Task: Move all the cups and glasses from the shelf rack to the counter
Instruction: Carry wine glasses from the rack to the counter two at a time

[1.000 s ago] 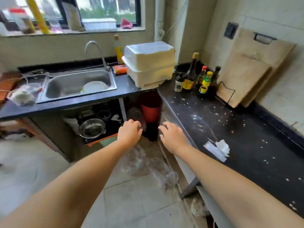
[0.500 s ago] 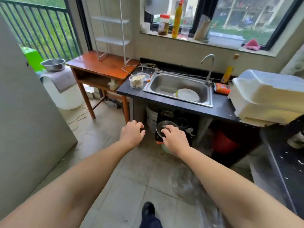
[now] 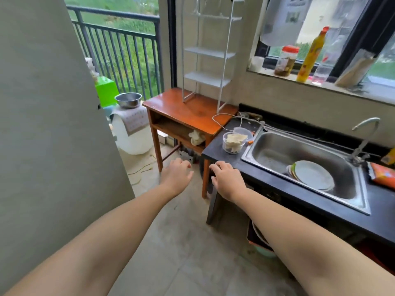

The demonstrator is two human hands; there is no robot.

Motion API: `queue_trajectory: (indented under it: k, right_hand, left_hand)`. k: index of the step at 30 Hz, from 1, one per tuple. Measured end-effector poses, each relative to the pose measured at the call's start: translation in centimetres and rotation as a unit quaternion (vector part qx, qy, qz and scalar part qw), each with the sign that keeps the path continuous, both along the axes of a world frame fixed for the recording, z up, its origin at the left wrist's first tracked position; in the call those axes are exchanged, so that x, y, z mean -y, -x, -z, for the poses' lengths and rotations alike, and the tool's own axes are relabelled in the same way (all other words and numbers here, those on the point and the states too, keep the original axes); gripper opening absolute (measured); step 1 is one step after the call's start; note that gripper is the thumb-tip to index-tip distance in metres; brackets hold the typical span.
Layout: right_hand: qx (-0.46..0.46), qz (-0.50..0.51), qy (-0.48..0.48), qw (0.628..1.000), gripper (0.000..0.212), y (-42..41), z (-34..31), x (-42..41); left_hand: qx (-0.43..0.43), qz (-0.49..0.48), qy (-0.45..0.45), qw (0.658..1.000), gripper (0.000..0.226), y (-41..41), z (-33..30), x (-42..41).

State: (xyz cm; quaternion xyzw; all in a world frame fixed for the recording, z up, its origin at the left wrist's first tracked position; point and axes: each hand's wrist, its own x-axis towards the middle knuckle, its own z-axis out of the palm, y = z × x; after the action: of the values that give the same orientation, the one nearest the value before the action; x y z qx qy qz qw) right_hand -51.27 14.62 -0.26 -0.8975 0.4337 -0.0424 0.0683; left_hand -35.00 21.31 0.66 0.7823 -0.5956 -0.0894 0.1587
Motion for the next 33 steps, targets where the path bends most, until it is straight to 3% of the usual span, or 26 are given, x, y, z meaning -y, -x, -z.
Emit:
queue_trajectory:
  k: [9, 17, 26, 33]
  right_hand:
    - [0.033, 0.027, 0.032, 0.999, 0.044, -15.1, -2.8, 11.5]
    - [0.06, 0.106, 0.095, 0.988, 0.041, -26.2, -9.5, 21.7]
    - [0.075, 0.156, 0.131, 0.976, 0.042, -30.8, -16.0, 33.9]
    - [0.116, 0.173, 0.168, 0.963, 0.043, -33.0, -20.2, 46.0]
  left_hand:
    - [-0.002, 0.007, 0.05, 0.999, 0.03, -14.6, -2.5, 12.5]
    - [0.039, 0.067, 0.058, 0.995, 0.037, -27.6, -9.4, 24.3]
    - [-0.007, 0.111, 0.127, 0.986, 0.035, -31.2, -15.6, 37.5]
    - [0.012, 0.138, 0.179, 0.974, 0.038, -32.5, -20.3, 50.0]
